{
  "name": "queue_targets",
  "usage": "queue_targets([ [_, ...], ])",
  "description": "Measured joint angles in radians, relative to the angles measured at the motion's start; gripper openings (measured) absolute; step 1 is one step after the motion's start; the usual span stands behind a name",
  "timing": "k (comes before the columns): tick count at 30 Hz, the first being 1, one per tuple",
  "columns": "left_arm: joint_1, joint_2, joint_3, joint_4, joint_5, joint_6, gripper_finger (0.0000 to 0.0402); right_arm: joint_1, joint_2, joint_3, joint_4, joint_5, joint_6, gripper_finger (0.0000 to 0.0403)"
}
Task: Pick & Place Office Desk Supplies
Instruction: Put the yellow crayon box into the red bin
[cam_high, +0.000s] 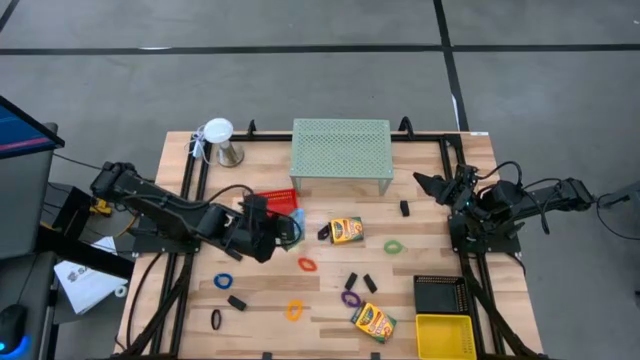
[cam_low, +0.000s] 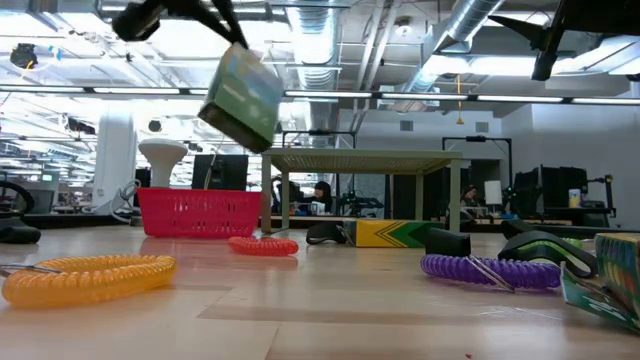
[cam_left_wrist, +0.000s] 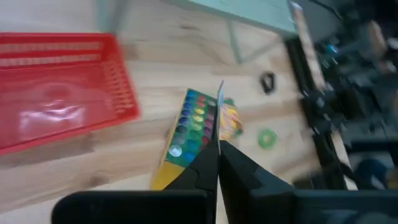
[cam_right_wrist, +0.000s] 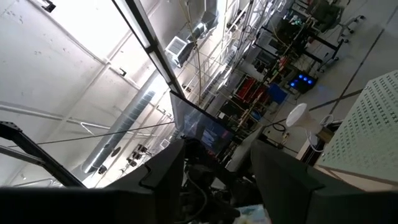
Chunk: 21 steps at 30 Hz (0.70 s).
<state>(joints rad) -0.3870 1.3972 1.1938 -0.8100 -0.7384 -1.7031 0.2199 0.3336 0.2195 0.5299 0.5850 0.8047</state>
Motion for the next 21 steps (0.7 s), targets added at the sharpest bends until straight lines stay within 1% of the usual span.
queue_targets([
  [3, 0.0, 0.0, 0.0, -0.114, -0.027, -0.136, 0.0, 0.0, 0.0, 0.0, 0.0, 0.0, 0.0, 0.0182],
  [6, 0.0, 0.0, 0.0, -0.222, -0.063, -0.242, 0.0, 0.0, 0.0, 0.0, 0.0, 0.0, 0.0, 0.0182],
  [9, 0.003, 0.0, 0.0, -0.302, -0.114, -0.34, 0.0, 0.0, 0.0, 0.0, 0.0, 0.0, 0.0, 0.0182],
  [11, 0.01, 0.001, 0.0, -0.34, -0.127, -0.399, 0.0, 0.0, 0.0, 0.0, 0.0, 0.0, 0.0, 0.0182],
  [15, 0.018, 0.024, 0.0, -0.396, -0.128, -0.479, 0.0, 0.0, 0.0, 0.0, 0.0, 0.0, -0.001, 0.0182],
  [21, 0.071, 0.059, 0.0, -0.464, -0.143, -0.501, 0.0, 0.0, 0.0, 0.0, -0.011, 0.0, -0.001, 0.0182],
])
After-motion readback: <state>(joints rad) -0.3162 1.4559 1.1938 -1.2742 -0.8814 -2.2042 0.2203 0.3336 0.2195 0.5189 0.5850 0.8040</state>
